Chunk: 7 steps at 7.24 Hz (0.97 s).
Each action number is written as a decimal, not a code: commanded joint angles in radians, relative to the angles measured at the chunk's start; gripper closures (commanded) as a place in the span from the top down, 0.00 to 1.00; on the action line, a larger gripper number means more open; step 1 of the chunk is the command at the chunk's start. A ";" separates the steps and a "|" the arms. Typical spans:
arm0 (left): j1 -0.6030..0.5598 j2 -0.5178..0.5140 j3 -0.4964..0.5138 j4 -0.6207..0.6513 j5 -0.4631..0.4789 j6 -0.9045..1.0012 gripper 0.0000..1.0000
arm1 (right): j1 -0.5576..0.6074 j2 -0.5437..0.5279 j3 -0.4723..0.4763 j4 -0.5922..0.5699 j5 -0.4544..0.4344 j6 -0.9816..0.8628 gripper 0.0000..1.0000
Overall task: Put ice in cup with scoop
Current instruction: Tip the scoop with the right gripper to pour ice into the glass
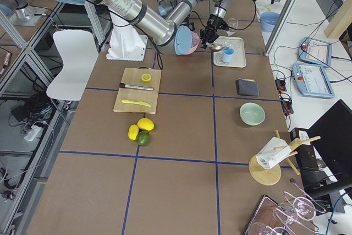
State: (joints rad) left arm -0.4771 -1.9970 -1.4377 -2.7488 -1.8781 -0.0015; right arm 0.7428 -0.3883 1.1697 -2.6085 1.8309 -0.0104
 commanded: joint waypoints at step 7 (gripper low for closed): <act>0.002 0.003 0.000 -0.002 0.000 0.000 1.00 | 0.015 0.003 0.010 -0.021 -0.028 -0.059 0.00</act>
State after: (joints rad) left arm -0.4761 -1.9942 -1.4374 -2.7504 -1.8778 -0.0015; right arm 0.7538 -0.3851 1.1767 -2.6292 1.7983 -0.0679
